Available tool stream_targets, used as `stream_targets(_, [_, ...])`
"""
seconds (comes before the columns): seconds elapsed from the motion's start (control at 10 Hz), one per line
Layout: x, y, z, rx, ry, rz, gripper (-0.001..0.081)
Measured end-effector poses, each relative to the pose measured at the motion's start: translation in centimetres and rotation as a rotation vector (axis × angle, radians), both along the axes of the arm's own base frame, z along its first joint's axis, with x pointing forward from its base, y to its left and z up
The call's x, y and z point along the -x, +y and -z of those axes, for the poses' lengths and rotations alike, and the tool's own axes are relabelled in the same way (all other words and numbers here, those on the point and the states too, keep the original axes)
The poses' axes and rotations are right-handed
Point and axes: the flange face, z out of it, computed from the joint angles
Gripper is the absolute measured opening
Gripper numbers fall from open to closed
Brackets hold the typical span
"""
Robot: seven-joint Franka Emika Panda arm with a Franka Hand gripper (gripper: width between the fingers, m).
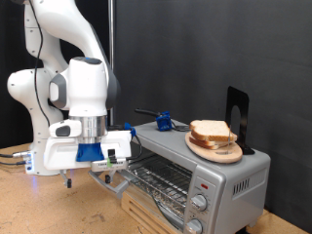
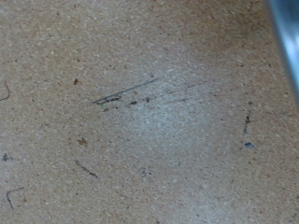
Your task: Make a piece of toast with the oven
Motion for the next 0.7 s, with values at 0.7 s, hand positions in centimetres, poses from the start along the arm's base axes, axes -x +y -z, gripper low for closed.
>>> stream_targets(0.7, [0.4,-2.3,2.9,0.047,-0.039,0.058,0.0810])
